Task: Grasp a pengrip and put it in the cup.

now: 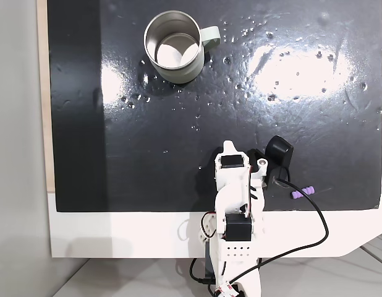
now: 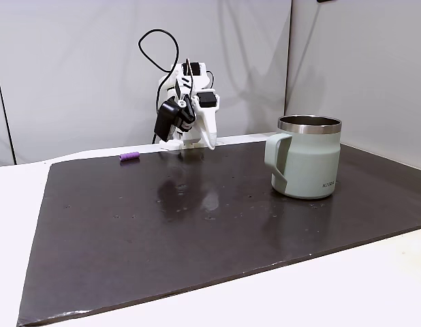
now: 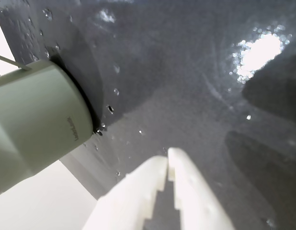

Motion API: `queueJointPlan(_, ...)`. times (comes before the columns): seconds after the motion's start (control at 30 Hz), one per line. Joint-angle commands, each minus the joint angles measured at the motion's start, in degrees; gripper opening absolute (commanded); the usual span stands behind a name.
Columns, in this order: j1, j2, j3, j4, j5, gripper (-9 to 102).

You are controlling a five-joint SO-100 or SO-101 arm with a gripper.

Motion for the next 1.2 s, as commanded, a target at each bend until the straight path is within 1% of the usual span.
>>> queueJointPlan(0.0, -0.88, 0.44, -0.26, -2.46, 0.53, 0)
queueJointPlan(0.3, -0.88, 0.44, -0.26, -2.46, -0.44, 0)
queueJointPlan(0.43, 0.97, 0.44, -1.23, -2.55, -7.91, 0)
queueJointPlan(0.53, 2.81, 0.09, -5.27, 0.44, -13.36, 0)
queueJointPlan(0.63, 3.96, -8.17, -13.01, 4.22, -18.11, 0)
queueJointPlan(0.73, 5.01, -21.88, -24.35, 10.37, -18.46, 0)
queueJointPlan(0.83, 10.11, -28.30, -30.32, 13.27, -20.04, 0)
queueJointPlan(1.0, 23.55, -30.85, -34.72, 17.31, -25.66, 0)
queueJointPlan(1.1, 32.70, -37.00, -36.21, 17.31, -32.08, 0)
queueJointPlan(1.17, 38.06, -42.89, -36.74, 14.94, -36.65, 0)
